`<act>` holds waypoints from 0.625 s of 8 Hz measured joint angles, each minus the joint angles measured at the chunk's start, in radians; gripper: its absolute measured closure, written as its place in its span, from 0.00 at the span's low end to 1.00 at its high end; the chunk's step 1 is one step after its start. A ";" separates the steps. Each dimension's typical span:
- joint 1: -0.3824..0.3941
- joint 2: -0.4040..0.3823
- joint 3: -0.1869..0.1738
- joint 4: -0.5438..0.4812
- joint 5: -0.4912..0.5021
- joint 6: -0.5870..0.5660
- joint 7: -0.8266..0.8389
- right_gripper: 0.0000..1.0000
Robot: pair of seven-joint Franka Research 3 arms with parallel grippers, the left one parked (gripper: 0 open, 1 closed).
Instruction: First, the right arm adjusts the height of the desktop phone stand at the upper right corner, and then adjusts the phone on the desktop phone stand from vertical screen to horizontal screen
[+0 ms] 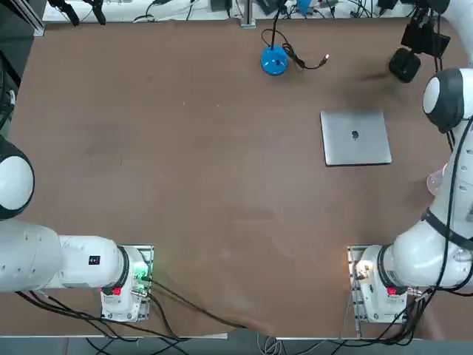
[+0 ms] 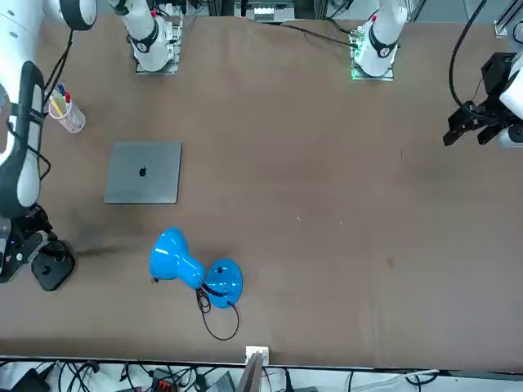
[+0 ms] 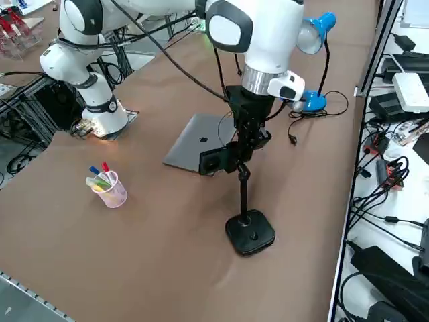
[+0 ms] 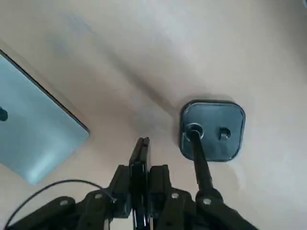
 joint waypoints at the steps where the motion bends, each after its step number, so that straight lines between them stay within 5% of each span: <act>1: -0.005 -0.002 0.000 0.000 0.019 0.012 -0.001 0.82; 5: -0.025 -0.006 0.000 0.000 0.078 0.036 -0.002 0.80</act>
